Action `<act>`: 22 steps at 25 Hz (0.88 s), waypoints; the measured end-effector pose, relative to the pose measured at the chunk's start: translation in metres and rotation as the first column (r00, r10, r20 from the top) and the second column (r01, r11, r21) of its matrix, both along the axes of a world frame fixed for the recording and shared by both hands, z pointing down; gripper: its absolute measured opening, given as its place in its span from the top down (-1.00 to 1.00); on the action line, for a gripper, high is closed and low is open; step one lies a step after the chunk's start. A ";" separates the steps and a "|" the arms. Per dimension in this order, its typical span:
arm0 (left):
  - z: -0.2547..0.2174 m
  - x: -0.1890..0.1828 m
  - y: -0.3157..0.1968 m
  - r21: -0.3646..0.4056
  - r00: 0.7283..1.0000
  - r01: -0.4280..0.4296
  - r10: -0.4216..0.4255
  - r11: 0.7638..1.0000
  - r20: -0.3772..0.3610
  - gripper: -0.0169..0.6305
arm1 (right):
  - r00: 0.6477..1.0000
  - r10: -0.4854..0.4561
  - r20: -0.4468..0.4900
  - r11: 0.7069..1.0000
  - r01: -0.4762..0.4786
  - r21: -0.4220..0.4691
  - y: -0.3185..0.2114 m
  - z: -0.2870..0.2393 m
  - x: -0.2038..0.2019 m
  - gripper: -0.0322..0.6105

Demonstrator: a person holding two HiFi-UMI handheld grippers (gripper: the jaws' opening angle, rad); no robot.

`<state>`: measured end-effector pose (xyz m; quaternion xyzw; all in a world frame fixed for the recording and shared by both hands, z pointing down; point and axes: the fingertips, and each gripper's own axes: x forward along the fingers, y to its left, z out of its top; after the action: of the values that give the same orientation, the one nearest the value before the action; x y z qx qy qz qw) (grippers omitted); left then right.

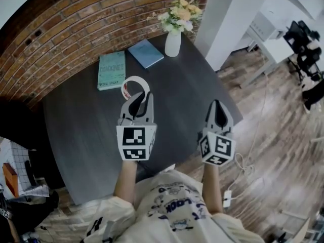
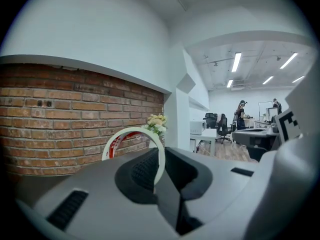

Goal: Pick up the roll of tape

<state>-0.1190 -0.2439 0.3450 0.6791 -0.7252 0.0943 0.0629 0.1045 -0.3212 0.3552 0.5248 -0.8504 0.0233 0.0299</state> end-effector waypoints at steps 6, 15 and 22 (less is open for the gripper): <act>-0.006 0.000 0.002 0.030 1.000 0.013 -0.013 0.999 -0.006 0.82 | 1.000 -0.013 0.007 1.000 0.013 0.008 0.002 -0.004 0.000 0.89; -0.008 0.002 0.006 0.031 1.000 0.019 -0.019 0.999 -0.005 0.82 | 1.000 -0.022 0.005 1.000 0.022 0.007 0.006 -0.004 -0.002 0.89; -0.013 0.005 0.005 0.045 1.000 0.016 -0.016 0.999 -0.001 0.82 | 1.000 -0.029 0.000 0.999 0.029 0.016 0.007 -0.007 -0.001 0.89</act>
<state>-0.1143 -0.2388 0.3316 0.6746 -0.7325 0.0773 0.0487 0.1032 -0.3145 0.3477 0.5128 -0.8580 0.0162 0.0260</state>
